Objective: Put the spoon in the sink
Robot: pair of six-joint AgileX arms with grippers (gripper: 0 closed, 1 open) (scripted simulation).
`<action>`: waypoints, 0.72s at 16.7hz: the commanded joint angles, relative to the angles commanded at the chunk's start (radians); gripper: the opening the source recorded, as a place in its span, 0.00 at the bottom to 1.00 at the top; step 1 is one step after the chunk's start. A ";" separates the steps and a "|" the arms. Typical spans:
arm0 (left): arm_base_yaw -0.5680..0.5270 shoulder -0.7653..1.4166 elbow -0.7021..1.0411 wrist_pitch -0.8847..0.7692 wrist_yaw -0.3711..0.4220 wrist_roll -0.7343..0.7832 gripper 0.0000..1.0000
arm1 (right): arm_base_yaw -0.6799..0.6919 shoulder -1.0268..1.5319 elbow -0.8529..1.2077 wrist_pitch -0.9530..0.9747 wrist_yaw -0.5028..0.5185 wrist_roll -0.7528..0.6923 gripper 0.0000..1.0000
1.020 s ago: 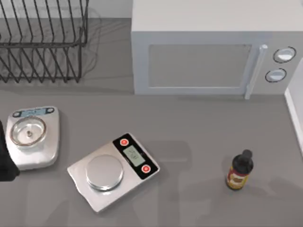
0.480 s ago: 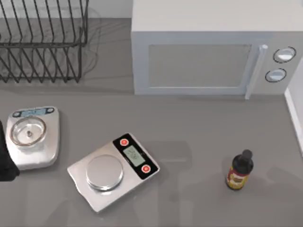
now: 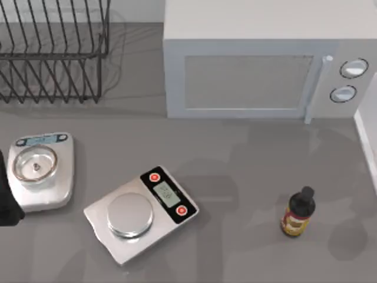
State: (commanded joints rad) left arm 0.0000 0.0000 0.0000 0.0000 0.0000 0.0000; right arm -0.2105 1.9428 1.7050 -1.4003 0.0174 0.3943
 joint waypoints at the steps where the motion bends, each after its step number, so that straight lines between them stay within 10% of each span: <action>1: 0.000 0.000 0.000 0.000 0.000 0.000 1.00 | 0.004 0.080 0.118 -0.034 0.000 0.005 0.00; 12: 0.000 0.000 0.000 0.000 0.000 0.000 1.00 | 0.044 0.744 1.114 -0.280 0.002 0.042 0.00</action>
State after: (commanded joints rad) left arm 0.0000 0.0000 0.0000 0.0000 0.0000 0.0000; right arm -0.1664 2.6865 2.8192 -1.6807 0.0196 0.4367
